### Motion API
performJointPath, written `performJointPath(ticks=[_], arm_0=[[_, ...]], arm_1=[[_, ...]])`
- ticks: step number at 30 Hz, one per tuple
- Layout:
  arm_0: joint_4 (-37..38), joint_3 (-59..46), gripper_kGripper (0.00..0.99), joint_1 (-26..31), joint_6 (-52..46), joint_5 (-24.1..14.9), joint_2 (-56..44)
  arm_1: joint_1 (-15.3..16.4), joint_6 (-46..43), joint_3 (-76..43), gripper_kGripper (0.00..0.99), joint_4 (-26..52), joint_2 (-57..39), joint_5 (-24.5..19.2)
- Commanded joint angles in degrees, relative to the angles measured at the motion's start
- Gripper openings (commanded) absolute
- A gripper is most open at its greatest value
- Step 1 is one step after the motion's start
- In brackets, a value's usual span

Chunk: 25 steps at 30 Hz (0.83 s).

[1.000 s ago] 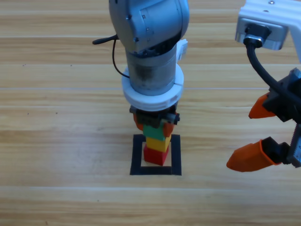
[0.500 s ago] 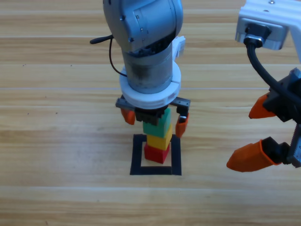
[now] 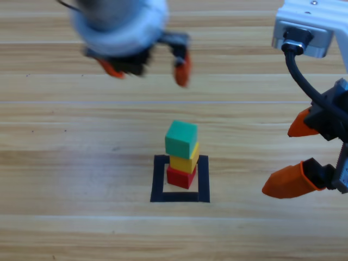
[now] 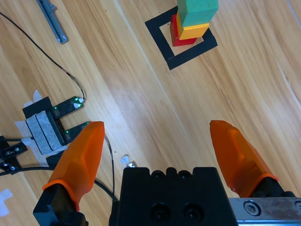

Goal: Stack the blocks in the rectangular block: red at the bottom, yellow in the middle, green on top

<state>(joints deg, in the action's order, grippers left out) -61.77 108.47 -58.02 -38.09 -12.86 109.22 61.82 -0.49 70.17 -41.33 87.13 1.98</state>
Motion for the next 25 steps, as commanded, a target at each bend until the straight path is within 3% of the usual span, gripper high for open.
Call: performJointPath(ticks=[1, 3, 8, 25], arm_0=[[13.3, -24.2, 0.990, -0.4, 0.7, -2.9, -17.4], [22.7, -36.6, 0.990, -1.0, 2.6, -2.9, -23.3], [34.3, -51.0, 0.990, -2.5, 6.2, -3.6, -31.3], [38.0, -57.2, 0.990, -2.2, 7.5, -3.8, -34.7]], arm_1=[[-1.8, 0.1, 0.3, 0.989, -1.0, 1.5, 0.8], [-1.8, 0.1, 0.3, 0.989, -1.0, 1.5, 0.9], [-1.8, 0.1, 0.3, 0.989, -1.1, 1.5, 0.9], [-1.8, 0.1, 0.4, 0.989, -1.1, 1.5, 0.9]])
